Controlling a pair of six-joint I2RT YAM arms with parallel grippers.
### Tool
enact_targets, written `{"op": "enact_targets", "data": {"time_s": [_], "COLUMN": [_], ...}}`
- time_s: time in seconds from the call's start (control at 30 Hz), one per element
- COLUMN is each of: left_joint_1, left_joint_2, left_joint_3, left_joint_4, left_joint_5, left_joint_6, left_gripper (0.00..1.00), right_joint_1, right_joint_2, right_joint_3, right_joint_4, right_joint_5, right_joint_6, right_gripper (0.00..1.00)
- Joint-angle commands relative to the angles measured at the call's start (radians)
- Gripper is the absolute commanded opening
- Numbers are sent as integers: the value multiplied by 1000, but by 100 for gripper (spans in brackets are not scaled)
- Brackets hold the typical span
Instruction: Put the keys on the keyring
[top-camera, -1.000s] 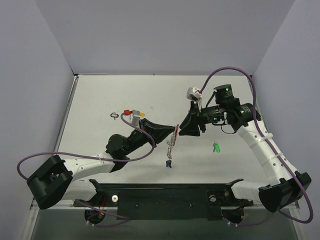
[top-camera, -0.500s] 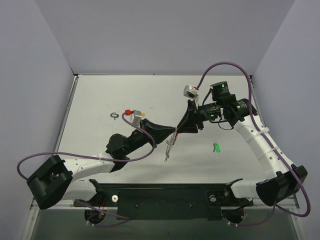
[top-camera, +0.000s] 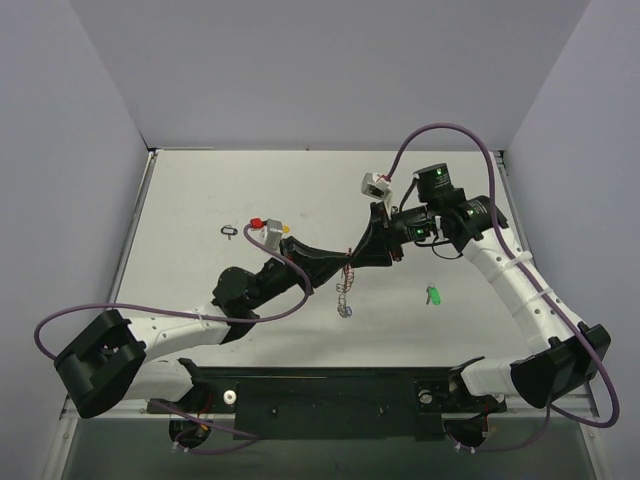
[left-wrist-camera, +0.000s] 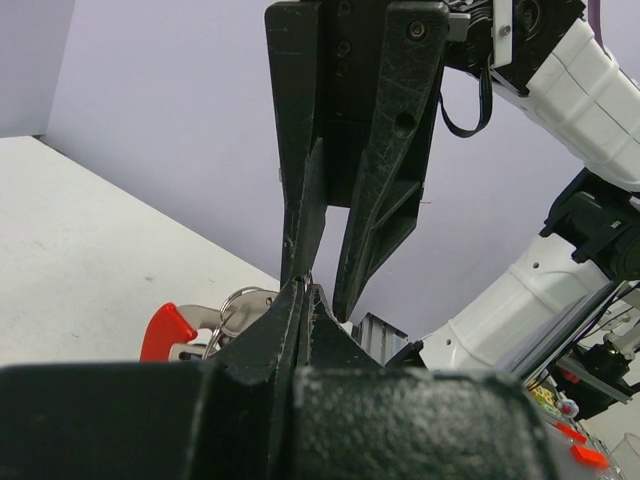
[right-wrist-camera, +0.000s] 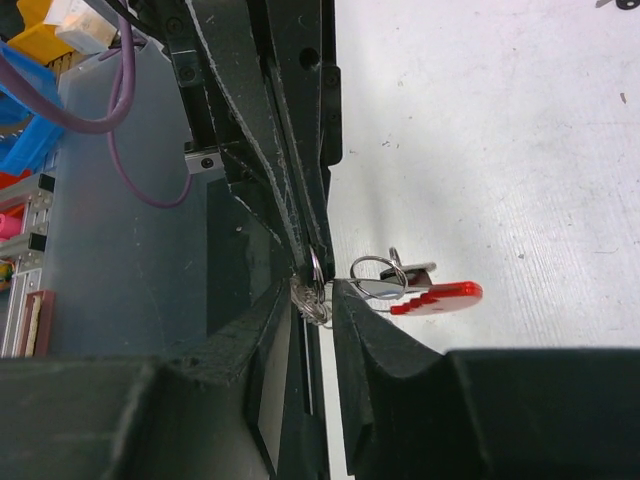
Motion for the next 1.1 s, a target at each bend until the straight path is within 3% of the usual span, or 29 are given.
{"op": "enact_targets", "data": {"time_s": [0.0, 0.17, 0.23, 0.5, 0.8, 1.07], "left_joint_1": [1, -1, 1, 13, 73, 111], "left_joint_2": [6, 9, 10, -14, 1, -4], "left_joint_3": [52, 50, 50, 36, 61, 70], "left_joint_4": [95, 101, 103, 72, 51, 18], "left_joint_5": [14, 17, 19, 29, 227, 322], "left_joint_6": [-25, -31, -31, -32, -149, -196], "left_gripper": [0, 0, 0, 0, 0, 0], "right_joint_1": [10, 10, 10, 10, 10, 22], "right_joint_2": [22, 25, 26, 2, -14, -18], "right_joint_3": [23, 24, 24, 1, -17, -34], "right_joint_4": [-3, -5, -5, -8, -13, -11], "right_joint_5": [-52, -61, -69, -97, -74, -77], "right_joint_6": [-5, -12, -18, -50, -44, -47], "right_gripper": [19, 12, 0, 0, 0, 0]}}
